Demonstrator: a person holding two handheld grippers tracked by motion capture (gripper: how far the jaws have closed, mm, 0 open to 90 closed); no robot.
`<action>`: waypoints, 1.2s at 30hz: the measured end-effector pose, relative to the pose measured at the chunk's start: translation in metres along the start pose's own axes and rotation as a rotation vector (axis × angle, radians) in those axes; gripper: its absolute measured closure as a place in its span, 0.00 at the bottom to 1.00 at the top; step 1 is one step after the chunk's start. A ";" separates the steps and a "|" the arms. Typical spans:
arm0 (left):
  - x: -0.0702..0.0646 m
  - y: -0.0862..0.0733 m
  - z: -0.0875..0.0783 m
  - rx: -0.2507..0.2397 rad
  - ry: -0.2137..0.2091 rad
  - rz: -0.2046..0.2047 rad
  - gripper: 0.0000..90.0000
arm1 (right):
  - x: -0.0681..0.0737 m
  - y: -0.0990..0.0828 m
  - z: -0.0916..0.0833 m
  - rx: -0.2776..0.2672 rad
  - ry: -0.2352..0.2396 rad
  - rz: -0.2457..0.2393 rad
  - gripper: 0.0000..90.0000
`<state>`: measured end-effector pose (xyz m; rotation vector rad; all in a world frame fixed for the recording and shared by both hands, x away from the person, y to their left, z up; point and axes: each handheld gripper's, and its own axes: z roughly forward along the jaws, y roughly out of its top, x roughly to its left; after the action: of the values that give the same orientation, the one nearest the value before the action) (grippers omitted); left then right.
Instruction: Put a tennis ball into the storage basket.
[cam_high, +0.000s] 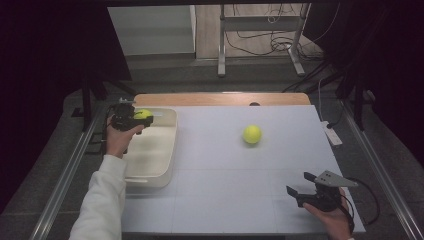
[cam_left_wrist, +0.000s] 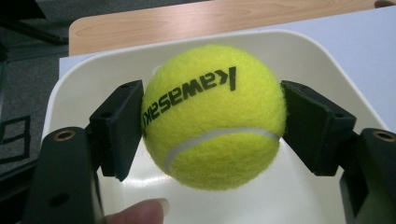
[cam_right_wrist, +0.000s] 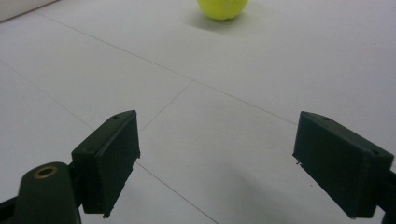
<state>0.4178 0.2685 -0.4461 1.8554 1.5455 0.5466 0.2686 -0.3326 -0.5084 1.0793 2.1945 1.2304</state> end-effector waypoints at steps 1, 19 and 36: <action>0.000 0.000 0.001 0.001 0.000 0.000 0.30 | 0.000 0.000 0.000 0.000 0.000 0.000 0.16; 0.003 -0.003 0.015 0.079 0.015 0.016 0.30 | 0.001 0.000 0.002 0.006 0.000 -0.004 0.16; 0.005 -0.006 0.027 0.144 0.039 0.020 0.29 | 0.002 0.000 0.002 0.008 0.002 -0.004 0.16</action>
<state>0.4333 0.2680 -0.4702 1.9804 1.6309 0.4955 0.2693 -0.3299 -0.5095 1.0772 2.2038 1.2223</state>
